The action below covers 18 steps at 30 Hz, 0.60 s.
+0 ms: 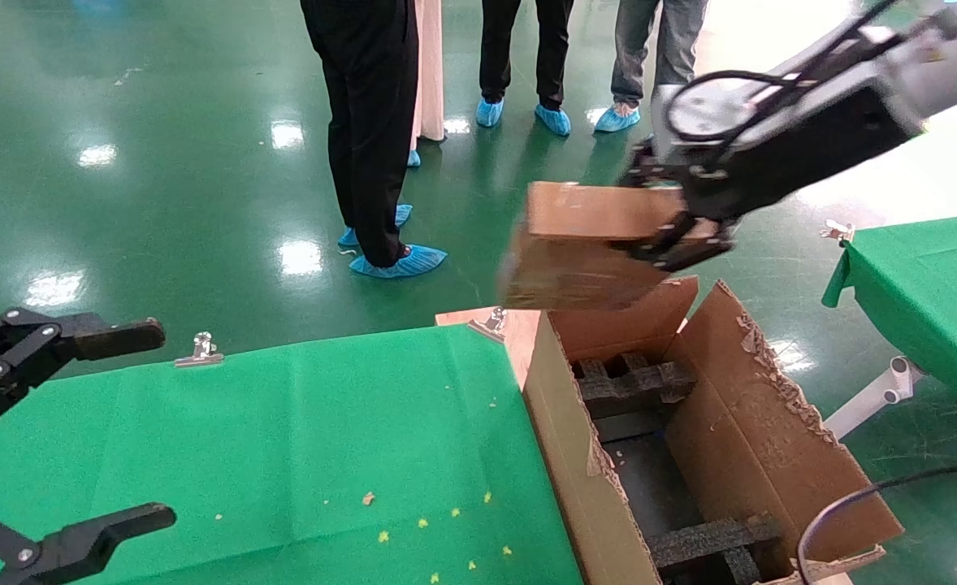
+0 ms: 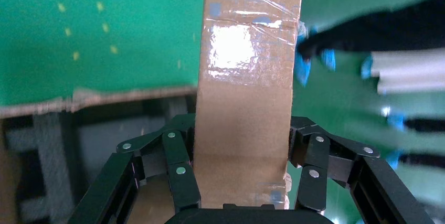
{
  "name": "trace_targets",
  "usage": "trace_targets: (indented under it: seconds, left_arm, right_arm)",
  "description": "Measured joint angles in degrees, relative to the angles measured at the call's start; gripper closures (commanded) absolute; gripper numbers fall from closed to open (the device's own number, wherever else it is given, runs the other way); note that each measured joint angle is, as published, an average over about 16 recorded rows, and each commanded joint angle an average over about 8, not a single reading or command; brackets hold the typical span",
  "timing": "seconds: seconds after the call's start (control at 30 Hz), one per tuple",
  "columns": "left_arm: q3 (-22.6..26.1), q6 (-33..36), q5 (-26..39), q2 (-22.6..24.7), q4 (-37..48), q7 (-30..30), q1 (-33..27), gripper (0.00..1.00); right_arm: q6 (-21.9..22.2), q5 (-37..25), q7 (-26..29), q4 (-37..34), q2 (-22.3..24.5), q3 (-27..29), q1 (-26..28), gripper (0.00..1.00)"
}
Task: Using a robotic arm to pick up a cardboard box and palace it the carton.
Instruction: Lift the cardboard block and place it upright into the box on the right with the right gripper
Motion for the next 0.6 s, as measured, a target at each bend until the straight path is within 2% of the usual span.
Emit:
trace_targets:
  seconds: [0.27,0.6]
  left_arm:
    - [0.0,0.0,0.0,0.0,0.0,0.0,0.0,0.0]
    - [0.1,0.0,0.0,0.0,0.0,0.0,0.0,0.0]
  right_arm:
    - [0.0,-1.0,0.4,-1.6,4.6,-6.2,2.6,1.0]
    - [0.5,0.1,2.6,-3.6,8.2,-11.8,1.7,1.0]
